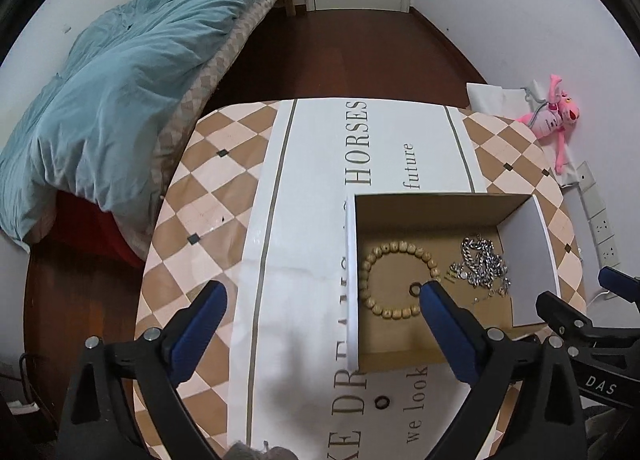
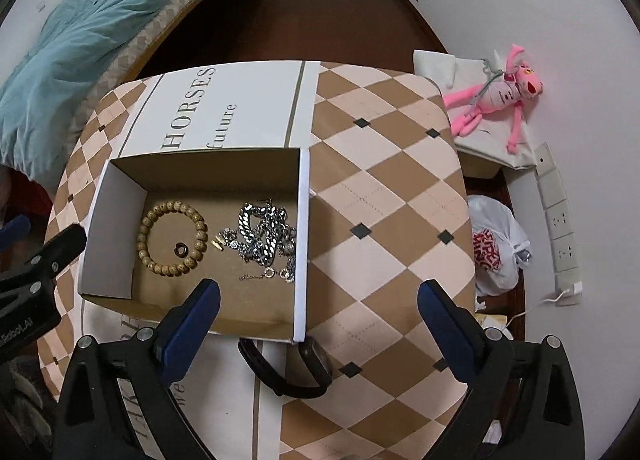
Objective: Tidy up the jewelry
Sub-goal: 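Open both tools inside the box and withdraw them, then grasp the black watch with the right tool while the left tool grasps a small silver ring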
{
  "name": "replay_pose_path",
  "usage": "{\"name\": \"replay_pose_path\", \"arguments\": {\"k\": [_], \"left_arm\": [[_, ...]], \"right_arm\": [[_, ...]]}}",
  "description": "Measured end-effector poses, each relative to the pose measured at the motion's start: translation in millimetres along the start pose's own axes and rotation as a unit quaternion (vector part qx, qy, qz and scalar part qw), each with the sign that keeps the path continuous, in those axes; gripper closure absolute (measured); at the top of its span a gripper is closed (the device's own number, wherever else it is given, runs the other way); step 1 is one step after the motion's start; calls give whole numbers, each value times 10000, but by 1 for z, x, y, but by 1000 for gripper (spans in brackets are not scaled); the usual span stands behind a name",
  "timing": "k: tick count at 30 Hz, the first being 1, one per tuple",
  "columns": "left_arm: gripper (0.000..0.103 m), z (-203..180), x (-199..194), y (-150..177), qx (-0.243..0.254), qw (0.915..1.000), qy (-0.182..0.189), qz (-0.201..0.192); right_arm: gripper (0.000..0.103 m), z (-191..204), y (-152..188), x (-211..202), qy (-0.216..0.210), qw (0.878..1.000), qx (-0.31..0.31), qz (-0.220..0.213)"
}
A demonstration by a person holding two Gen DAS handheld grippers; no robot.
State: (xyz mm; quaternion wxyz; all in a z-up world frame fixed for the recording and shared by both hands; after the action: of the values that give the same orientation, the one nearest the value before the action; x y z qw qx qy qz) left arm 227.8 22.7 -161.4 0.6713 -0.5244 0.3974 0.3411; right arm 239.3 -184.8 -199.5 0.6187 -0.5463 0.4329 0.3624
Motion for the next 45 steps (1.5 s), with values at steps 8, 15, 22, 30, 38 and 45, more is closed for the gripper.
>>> {"name": "replay_pose_path", "arguments": {"k": [8,15,22,30,38,45], "left_arm": [[4,-4,-13,7,-87,9999,14,-83],[4,-9,-43,8,-93,9992,67,-386],[4,-12,-87,16,-163,9970,2,-762],[4,-12,-123,32,-222,9957,100,-890],[4,-8,-123,51,-358,9959,-40,-826],[4,-12,-56,85,-359,9992,-161,-81]], "right_arm": [[2,-2,6,-11,29,9998,81,-195],[2,-8,8,-49,38,9976,150,-668],[2,-11,21,-93,-49,9939,204,-1079],[2,-19,39,-144,-236,9877,357,-1503],[2,-36,57,-131,-233,9905,588,-1217],[3,-50,73,-48,-220,9943,848,-601]]}}
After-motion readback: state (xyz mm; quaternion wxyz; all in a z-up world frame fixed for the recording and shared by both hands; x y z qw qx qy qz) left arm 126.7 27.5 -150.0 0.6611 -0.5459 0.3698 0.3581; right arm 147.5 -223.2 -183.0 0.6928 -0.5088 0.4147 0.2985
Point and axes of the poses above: each gripper's, at about its wrist camera, not at the fingertips, and x roughly the way its jaws point, z to its left, y to its underside, the point moved 5 cm from there along x, roughly the way its jaws point, and after that the axes turned 12 degrees about x, right-handed, at the moved point
